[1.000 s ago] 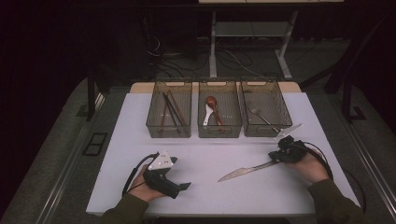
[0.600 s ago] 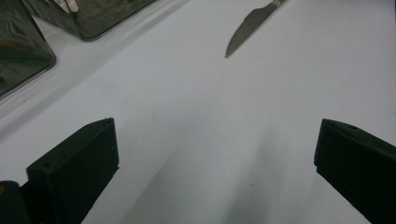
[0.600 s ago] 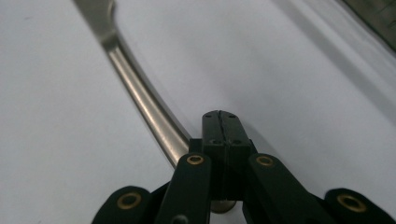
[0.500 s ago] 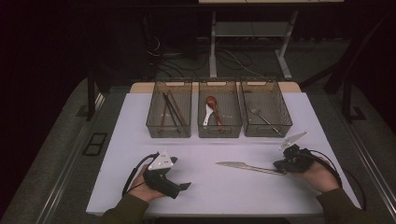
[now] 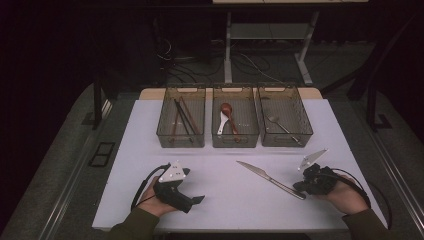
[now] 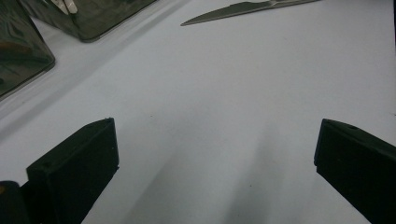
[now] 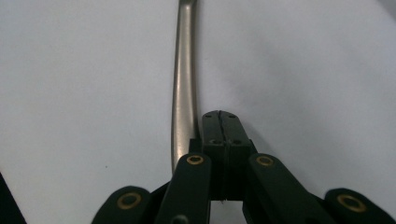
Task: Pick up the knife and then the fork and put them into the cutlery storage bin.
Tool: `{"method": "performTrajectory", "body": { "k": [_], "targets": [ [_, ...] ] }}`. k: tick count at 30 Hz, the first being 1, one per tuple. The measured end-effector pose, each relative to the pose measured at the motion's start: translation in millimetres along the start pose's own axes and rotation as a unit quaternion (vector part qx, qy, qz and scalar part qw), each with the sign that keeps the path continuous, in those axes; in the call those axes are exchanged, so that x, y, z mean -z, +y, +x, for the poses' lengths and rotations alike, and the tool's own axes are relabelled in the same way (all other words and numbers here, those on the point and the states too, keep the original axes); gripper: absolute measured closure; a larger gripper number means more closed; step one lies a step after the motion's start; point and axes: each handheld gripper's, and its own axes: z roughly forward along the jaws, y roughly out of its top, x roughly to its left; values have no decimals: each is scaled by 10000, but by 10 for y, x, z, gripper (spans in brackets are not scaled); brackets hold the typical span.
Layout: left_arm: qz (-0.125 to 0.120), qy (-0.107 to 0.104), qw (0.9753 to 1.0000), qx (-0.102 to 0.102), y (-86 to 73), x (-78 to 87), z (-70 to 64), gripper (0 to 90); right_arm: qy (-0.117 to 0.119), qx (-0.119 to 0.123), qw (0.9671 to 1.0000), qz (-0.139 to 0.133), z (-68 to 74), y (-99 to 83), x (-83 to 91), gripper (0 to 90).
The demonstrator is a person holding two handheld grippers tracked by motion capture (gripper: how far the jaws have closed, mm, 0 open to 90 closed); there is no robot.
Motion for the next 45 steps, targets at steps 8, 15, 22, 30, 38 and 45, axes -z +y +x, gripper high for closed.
{"method": "performTrajectory", "body": {
  "k": [8,15,22,30,38,45],
  "targets": [
    [4,5,10000,2,0,-2,2,0,67,-126,9995,-270,-18,43,86,747],
    [-5,8,10000,19,0,-4,7,0,209,-113,9995,-187,37,210,78,629],
    [10,-9,10000,6,0,-8,6,0,148,-14,9998,140,103,534,0,667],
    [20,-17,10000,-3,0,-9,6,0,131,321,9958,843,183,782,-205,709],
    [25,-32,10000,-9,0,-11,6,0,-20,407,9916,1231,177,866,-303,746],
    [45,-28,10000,-4,-2,-19,4,0,-36,395,9885,1459,195,922,-351,766]
  ]
}}
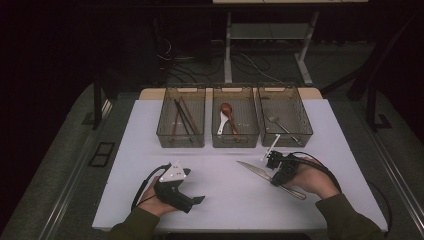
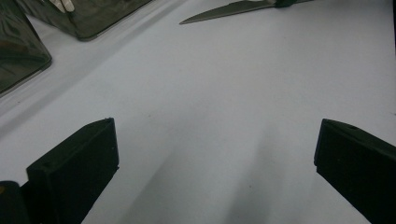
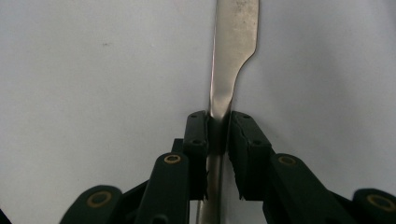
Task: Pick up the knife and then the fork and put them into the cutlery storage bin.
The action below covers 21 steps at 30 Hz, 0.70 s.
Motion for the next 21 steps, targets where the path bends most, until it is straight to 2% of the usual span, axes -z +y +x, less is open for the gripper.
{"method": "performTrajectory", "body": {
  "k": [4,9,17,21],
  "targets": [
    [4,-1,10000,-17,0,7,2,0,-57,-9,9999,151,15,44,-5,784],
    [-2,4,10000,-1,-1,2,-3,0,-150,55,9997,185,36,52,-7,802],
    [-11,-3,10000,-16,-3,11,2,0,-209,124,9997,88,49,30,-7,805],
    [-11,0,10000,-22,0,12,1,0,-143,112,9998,22,35,11,1,805]
  ]
}}
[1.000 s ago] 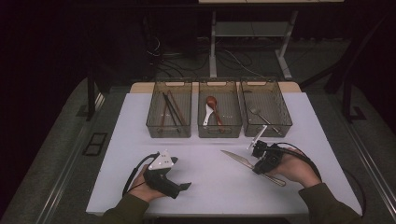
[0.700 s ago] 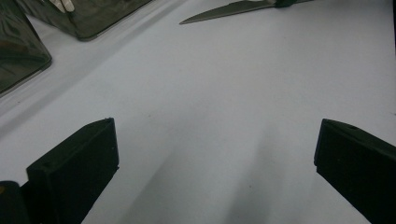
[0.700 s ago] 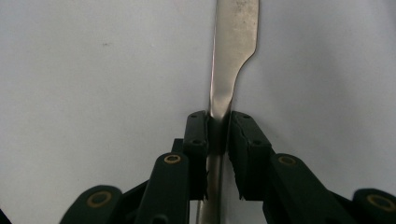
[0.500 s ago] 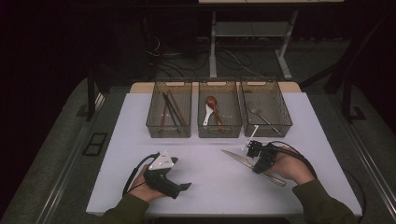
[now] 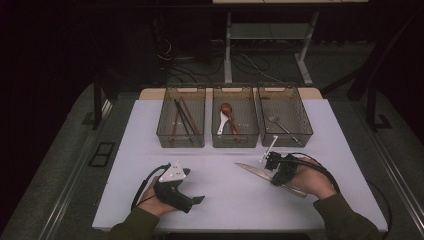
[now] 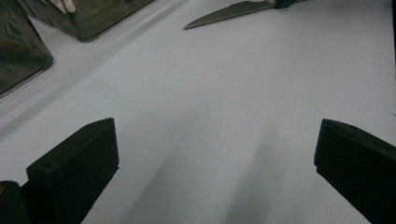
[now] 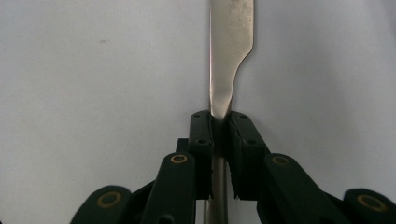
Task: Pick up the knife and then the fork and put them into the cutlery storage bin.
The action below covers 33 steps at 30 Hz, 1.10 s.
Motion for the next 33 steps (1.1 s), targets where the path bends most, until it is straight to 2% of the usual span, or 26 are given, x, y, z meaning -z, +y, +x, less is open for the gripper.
{"method": "performTrajectory", "body": {
  "k": [3,5,6,9,16,22,26,30,33],
  "targets": [
    [-4,4,10000,8,1,0,0,0,92,-71,9999,-79,-20,-28,18,806],
    [-9,8,10000,15,0,1,-1,0,100,-88,9997,-203,-40,-49,46,806],
    [-18,4,10000,22,-1,1,-2,0,31,-78,9996,-263,-57,-61,63,806],
    [-32,8,10000,35,-2,1,-1,0,104,-117,9986,-500,-101,-101,108,807],
    [-34,18,10000,26,-1,14,5,0,233,-340,9938,-1037,-207,-232,190,807],
    [-64,28,10000,58,-4,19,14,0,331,-522,9859,-1557,-276,-345,276,807],
    [-79,27,9999,70,-7,24,21,0,433,-654,9792,-1870,-323,-407,331,808],
    [-76,23,9999,68,-7,25,21,0,465,-744,9716,-2197,-370,-466,380,808],
    [-88,23,9999,92,-9,26,22,0,547,-847,9644,-2445,-421,-519,414,808]
  ]
}}
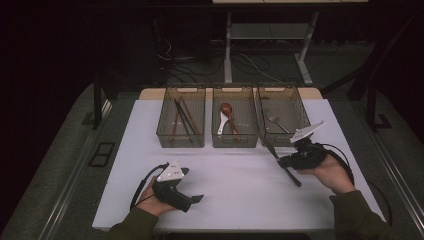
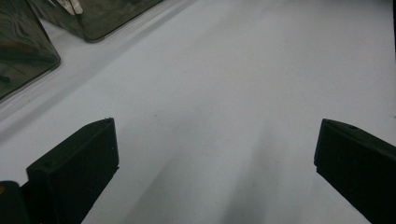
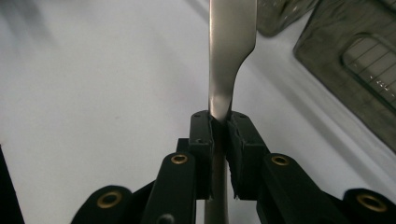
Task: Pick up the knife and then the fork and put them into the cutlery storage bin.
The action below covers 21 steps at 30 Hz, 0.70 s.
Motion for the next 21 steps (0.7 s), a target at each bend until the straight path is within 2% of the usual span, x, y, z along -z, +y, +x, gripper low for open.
{"method": "performTrajectory", "body": {
  "k": [4,8,12,17,21],
  "targets": [
    [2,0,10000,-3,1,-1,0,0,106,-184,9994,-267,-77,-38,65,808],
    [-4,6,10000,3,1,-1,-2,0,112,-323,9978,-570,-135,-72,148,808],
    [8,10,10000,-1,-1,2,2,0,175,-493,9935,-1012,-193,-94,268,808],
    [0,8,10000,16,0,-2,8,0,22,-655,9868,-1481,-266,-112,384,808],
    [2,11,10000,19,-2,-1,8,0,-169,-677,9834,-1673,-312,-99,475,808]
  ]
}}
